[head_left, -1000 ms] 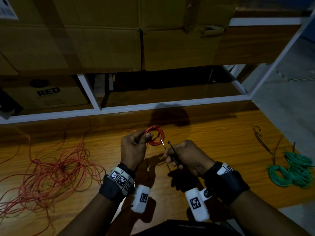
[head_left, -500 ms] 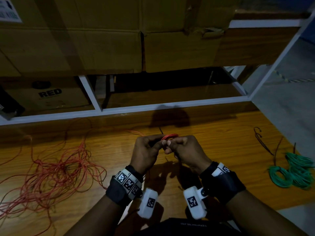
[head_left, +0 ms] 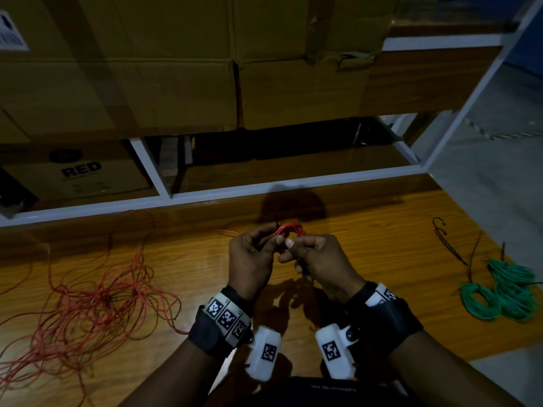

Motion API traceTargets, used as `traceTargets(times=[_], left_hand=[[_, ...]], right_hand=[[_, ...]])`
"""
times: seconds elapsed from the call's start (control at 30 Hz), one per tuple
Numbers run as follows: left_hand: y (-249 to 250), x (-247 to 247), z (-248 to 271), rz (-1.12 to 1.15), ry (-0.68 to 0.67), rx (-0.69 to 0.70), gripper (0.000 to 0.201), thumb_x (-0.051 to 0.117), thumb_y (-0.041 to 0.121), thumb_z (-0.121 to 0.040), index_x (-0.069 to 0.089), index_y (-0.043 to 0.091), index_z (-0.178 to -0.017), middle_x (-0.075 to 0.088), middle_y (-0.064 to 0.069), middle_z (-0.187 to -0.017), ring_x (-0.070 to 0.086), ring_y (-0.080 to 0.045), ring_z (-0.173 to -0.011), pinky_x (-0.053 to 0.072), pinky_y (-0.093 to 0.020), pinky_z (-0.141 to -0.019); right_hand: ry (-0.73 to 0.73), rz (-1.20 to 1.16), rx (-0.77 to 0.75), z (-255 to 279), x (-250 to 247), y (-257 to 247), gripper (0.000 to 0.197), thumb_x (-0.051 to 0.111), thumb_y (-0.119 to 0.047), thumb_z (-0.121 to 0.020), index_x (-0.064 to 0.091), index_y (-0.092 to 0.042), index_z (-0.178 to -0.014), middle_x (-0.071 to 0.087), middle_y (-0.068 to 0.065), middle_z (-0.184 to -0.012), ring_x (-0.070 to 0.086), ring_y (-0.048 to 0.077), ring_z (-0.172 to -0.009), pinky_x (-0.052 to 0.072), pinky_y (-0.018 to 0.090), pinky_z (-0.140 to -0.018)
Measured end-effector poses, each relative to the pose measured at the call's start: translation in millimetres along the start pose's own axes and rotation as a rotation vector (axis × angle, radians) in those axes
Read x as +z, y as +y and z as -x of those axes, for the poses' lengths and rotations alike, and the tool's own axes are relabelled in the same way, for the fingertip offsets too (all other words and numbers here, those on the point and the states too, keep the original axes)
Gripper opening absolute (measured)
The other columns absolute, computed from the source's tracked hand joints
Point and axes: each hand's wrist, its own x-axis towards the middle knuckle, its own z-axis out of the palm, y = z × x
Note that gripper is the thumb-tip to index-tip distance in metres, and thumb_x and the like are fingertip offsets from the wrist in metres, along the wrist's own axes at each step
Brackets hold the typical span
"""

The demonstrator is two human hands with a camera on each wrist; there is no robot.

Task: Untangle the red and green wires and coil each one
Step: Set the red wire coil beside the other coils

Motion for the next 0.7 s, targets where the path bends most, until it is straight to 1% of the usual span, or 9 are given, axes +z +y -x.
traceTargets(times=[0.07, 0.1, 0.17, 0.2, 0.3, 0.4, 0.53, 0.63, 0.7], left_hand=[[-0.8, -1.8, -3.4, -0.026, -0.005, -0.004, 0.024, 0.075, 0.003, -0.089, 0.074, 0.023, -0.103, 0.078, 0.002, -0.098, 0.075, -0.014, -0.095, 0.059, -0.022, -0.075], [-1.4, -3.7, -5.7, -0.032, 0.002, -0.014, 0.023, 0.075, 0.003, -0.089, 0.075, 0.018, -0.106, 0.078, 0.000, -0.100, 0.075, -0.013, -0.096, 0.060, -0.023, -0.076], [-1.9, -7.7, -9.6, -0.056, 0.019, -0.024, 0.026, 0.075, 0.005, -0.089, 0.074, 0.010, -0.115, 0.077, -0.003, -0.106, 0.074, -0.013, -0.100, 0.060, -0.025, -0.081], [-2.2, -9.7, -10.9, -0.076, 0.026, -0.026, 0.028, 0.076, 0.006, -0.089, 0.074, 0.011, -0.116, 0.077, -0.002, -0.108, 0.073, -0.011, -0.101, 0.061, -0.025, -0.082], [-4.1, -15.4, -12.1, -0.115, 0.041, -0.036, 0.028, 0.076, 0.008, -0.089, 0.072, 0.019, -0.114, 0.076, 0.005, -0.103, 0.072, -0.006, -0.098, 0.060, -0.025, -0.083], [-5.1, -18.0, -13.1, -0.144, 0.054, -0.037, 0.030, 0.076, 0.009, -0.090, 0.071, 0.017, -0.119, 0.074, 0.012, -0.098, 0.072, -0.001, -0.094, 0.059, -0.019, -0.078], [-6.5, -16.8, -14.6, -0.130, 0.075, -0.055, 0.034, 0.073, 0.008, -0.092, 0.068, 0.012, -0.126, 0.074, 0.008, -0.104, 0.070, 0.002, -0.095, 0.059, -0.020, -0.083], [-6.0, -13.9, -14.0, -0.153, 0.074, -0.050, 0.033, 0.073, 0.008, -0.093, 0.069, 0.014, -0.125, 0.075, 0.008, -0.104, 0.071, 0.001, -0.095, 0.060, -0.021, -0.084], [-6.0, -13.5, -13.6, -0.156, 0.076, -0.044, 0.033, 0.073, 0.009, -0.093, 0.069, 0.016, -0.125, 0.073, 0.013, -0.101, 0.070, 0.005, -0.094, 0.059, -0.018, -0.081]], right_hand=[[-0.045, -0.054, 0.064, 2.5, -4.7, -3.4, 0.020, 0.060, -0.027, -0.103, 0.075, -0.013, -0.103, 0.079, 0.006, -0.088, 0.063, 0.018, -0.060, 0.044, 0.026, -0.047], [-0.045, -0.047, 0.085, 3.6, -8.2, -3.0, 0.022, 0.058, -0.028, -0.104, 0.074, -0.013, -0.107, 0.079, 0.006, -0.090, 0.068, 0.020, -0.064, 0.047, 0.026, -0.049], [0.012, 0.014, 0.106, 6.8, -17.5, -0.4, 0.024, 0.056, -0.030, -0.105, 0.072, -0.012, -0.110, 0.079, 0.005, -0.091, 0.074, 0.022, -0.071, 0.052, 0.028, -0.053], [0.052, 0.041, 0.104, 9.1, -22.8, 2.8, 0.024, 0.056, -0.030, -0.105, 0.071, -0.012, -0.110, 0.079, 0.004, -0.091, 0.075, 0.022, -0.072, 0.053, 0.028, -0.055], [0.106, 0.057, 0.019, 20.0, -37.5, 12.2, 0.019, 0.061, -0.027, -0.102, 0.072, -0.013, -0.108, 0.079, 0.004, -0.095, 0.076, 0.022, -0.076, 0.055, 0.031, -0.057], [0.088, 0.074, -0.067, 32.9, -44.9, 17.7, 0.012, 0.067, -0.019, -0.098, 0.074, -0.017, -0.108, 0.079, -0.002, -0.098, 0.076, 0.019, -0.081, 0.060, 0.035, -0.061], [0.024, 0.132, -0.164, 45.5, -40.7, 22.7, 0.019, 0.079, -0.017, -0.088, 0.077, -0.023, -0.105, 0.078, -0.008, -0.103, 0.074, 0.010, -0.091, 0.059, 0.028, -0.059], [0.099, 0.142, -0.184, 46.0, -32.2, 28.2, 0.026, 0.089, -0.018, -0.077, 0.078, -0.025, -0.099, 0.077, -0.007, -0.096, 0.073, 0.008, -0.088, 0.061, 0.032, -0.059], [0.162, 0.174, -0.220, 42.2, -28.0, 31.4, 0.024, 0.090, -0.020, -0.076, 0.078, -0.025, -0.096, 0.077, -0.009, -0.093, 0.073, 0.007, -0.089, 0.064, 0.036, -0.067]])
